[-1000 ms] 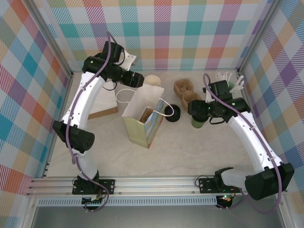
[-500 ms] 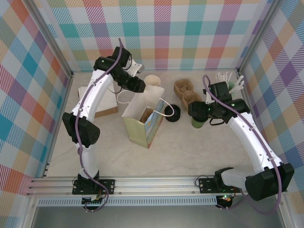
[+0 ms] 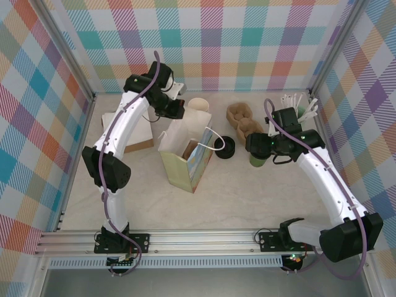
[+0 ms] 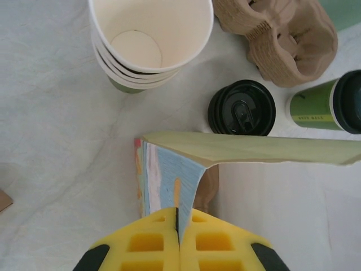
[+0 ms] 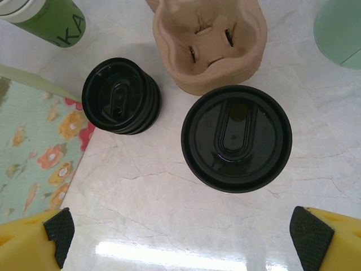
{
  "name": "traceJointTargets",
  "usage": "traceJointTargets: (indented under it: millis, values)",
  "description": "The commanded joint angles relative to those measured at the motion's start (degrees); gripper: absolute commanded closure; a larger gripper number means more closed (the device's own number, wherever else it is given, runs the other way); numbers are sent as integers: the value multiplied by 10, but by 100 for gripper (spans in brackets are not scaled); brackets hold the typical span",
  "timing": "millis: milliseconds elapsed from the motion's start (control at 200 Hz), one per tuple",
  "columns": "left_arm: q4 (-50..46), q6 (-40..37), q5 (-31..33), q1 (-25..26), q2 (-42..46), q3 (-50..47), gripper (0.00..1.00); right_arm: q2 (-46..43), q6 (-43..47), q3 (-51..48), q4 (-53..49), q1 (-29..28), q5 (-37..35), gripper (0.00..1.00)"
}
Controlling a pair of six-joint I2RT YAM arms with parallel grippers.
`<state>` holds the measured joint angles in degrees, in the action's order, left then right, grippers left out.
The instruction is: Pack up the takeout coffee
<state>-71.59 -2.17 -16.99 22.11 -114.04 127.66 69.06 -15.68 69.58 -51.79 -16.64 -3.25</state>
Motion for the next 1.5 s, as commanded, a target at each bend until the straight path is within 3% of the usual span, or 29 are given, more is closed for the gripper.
traceJointTargets:
  millis: [0, 450, 700, 1265, 1365, 1495]
  values:
    - [14, 69, 24, 7, 51, -20, 99, -9, -8, -5, 15, 6, -2, 0]
    - [40, 242, 95, 4, 115, -70, 100, 1, -18, -3, 16, 13, -9, 0]
    - [100, 343, 95, 2, 128, -115, 100, 15, -15, -2, 9, 15, -22, 0]
    - [131, 395, 126, 0, 158, -201, 100, 45, 6, 0, -3, 16, -46, 0]
    - [128, 393, 131, -3, 162, -201, 92, 49, 14, 2, -13, 16, -50, 0]
    - [126, 389, 126, -6, 171, -202, 73, 54, 19, 4, -26, 16, -61, 0]
